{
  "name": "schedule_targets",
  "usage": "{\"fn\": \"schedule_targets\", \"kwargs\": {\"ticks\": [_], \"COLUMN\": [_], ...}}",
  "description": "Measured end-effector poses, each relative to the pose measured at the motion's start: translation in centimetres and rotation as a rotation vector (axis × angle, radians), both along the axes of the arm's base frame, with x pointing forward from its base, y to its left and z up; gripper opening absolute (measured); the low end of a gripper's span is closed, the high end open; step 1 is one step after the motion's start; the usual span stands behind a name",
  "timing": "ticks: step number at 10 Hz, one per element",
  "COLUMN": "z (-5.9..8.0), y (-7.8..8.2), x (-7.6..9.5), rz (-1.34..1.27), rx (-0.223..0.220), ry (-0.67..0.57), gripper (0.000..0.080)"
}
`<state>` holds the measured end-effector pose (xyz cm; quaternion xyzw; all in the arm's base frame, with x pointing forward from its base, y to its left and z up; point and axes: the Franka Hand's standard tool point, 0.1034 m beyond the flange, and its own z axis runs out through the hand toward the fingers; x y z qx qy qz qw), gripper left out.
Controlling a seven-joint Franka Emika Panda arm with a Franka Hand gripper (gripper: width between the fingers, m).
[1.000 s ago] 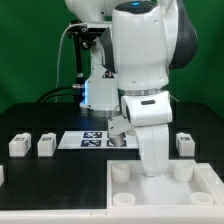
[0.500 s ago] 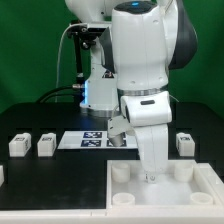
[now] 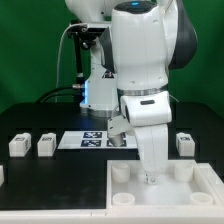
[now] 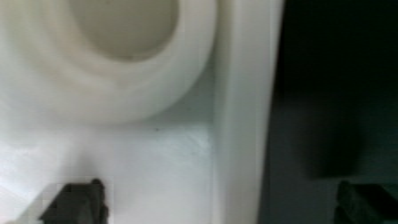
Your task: Assemble one leg
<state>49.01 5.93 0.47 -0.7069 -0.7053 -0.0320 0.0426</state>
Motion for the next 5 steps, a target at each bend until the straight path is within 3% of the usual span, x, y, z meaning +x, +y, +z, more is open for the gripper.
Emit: {"fn": "schedule_targets", "kwargs": {"ticks": [3,5], "z": [0.2,2.9], "y": [0.0,0.9], "x": [0.1,-0.2], "rz": [-0.003,-0.163], "rx": [-0.001,-0.013], "ry": [-0.002,-0.018], "gripper": [0.0649,0.0649]}}
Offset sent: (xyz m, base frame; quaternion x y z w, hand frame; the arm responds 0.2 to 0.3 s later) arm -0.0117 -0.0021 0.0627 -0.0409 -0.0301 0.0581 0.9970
